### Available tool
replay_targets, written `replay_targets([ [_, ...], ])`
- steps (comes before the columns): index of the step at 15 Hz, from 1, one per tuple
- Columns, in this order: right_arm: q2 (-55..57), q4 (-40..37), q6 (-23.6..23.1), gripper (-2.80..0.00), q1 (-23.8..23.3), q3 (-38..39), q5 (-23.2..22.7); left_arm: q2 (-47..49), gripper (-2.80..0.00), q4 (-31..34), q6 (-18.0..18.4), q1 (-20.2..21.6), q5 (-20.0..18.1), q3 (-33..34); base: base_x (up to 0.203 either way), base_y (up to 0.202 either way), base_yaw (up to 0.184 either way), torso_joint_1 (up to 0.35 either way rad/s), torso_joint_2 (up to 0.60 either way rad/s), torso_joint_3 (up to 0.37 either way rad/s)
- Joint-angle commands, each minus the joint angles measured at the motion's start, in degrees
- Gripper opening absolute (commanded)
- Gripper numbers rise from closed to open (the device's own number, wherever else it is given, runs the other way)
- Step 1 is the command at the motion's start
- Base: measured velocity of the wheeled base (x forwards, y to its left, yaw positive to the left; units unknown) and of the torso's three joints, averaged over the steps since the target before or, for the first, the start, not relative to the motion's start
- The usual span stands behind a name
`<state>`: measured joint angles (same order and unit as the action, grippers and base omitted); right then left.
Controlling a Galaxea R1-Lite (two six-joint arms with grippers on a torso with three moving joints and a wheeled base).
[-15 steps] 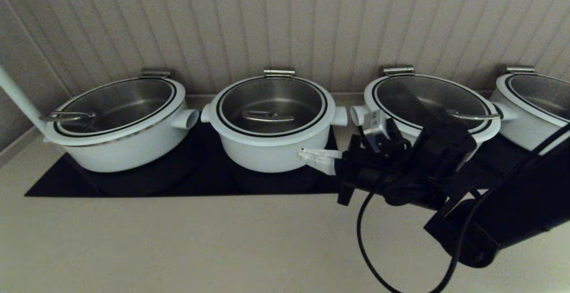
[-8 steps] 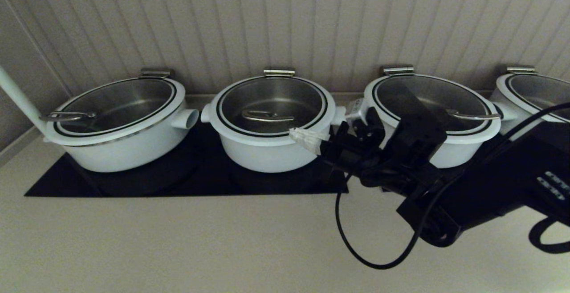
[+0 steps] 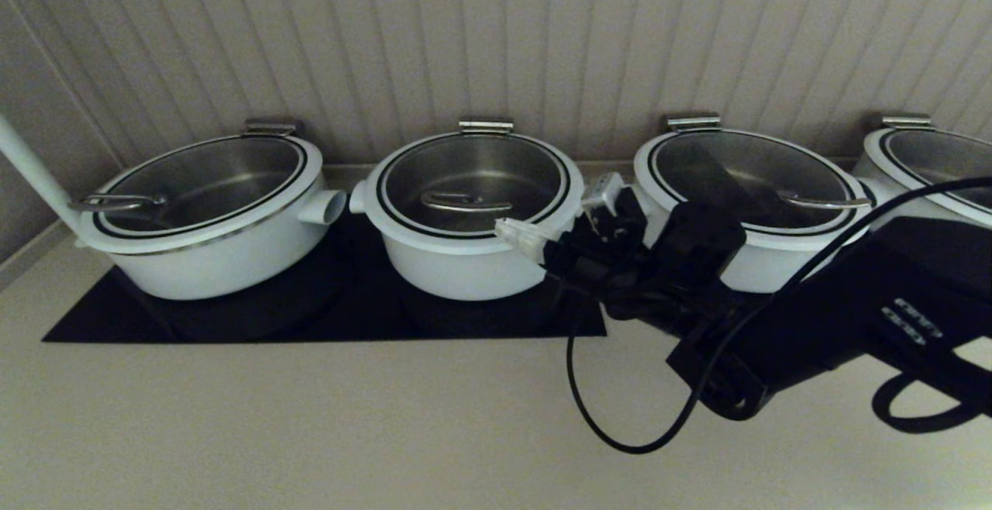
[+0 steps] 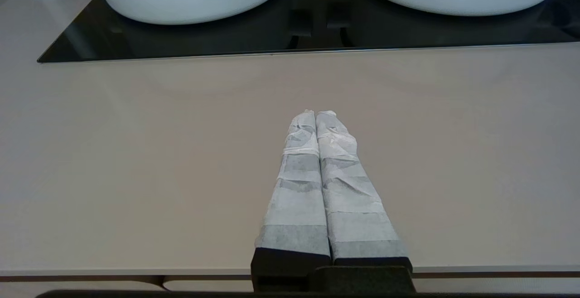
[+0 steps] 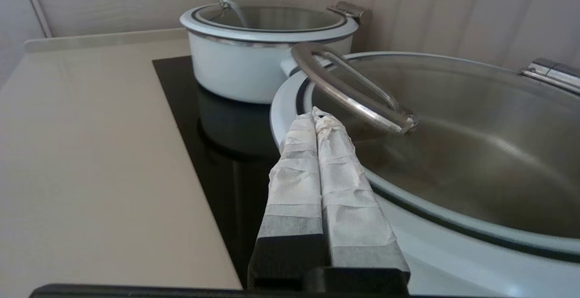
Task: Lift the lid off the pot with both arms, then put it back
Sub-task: Open the food pot lid a small opening with the right arm
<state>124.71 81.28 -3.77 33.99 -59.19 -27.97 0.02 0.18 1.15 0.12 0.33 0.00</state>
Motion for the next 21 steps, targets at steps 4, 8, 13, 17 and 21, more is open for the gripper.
replay_targets([
  [4,3.8,-4.1,0.0,-2.80,0.0,-10.2,-0.2,0.0,-2.80,0.0,0.0,0.1,0.0,0.0,0.000,0.000,0.000,0.000,0.00,0.000],
  [8,6.1,-8.7,0.0,-2.80,1.3,-15.9,-0.2,0.0,-2.80,0.0,0.0,0.0,0.0,0.0,0.000,0.000,0.000,0.000,0.00,0.000],
  [13,5.4,-8.9,0.2,-2.80,3.2,-15.3,-0.2,0.0,-2.80,0.0,0.0,0.1,0.0,0.0,0.000,0.000,0.000,0.000,0.00,0.000],
  [17,3.6,-9.3,0.3,-2.80,3.5,-12.9,-0.6,0.0,-2.80,0.0,0.0,0.1,0.0,0.0,0.000,0.000,0.000,0.000,0.00,0.000],
  [21,2.6,-8.9,0.3,-2.80,3.5,-8.9,-0.6,0.0,-2.80,0.0,0.0,0.0,0.0,0.0,0.000,0.000,0.000,0.000,0.00,0.000],
])
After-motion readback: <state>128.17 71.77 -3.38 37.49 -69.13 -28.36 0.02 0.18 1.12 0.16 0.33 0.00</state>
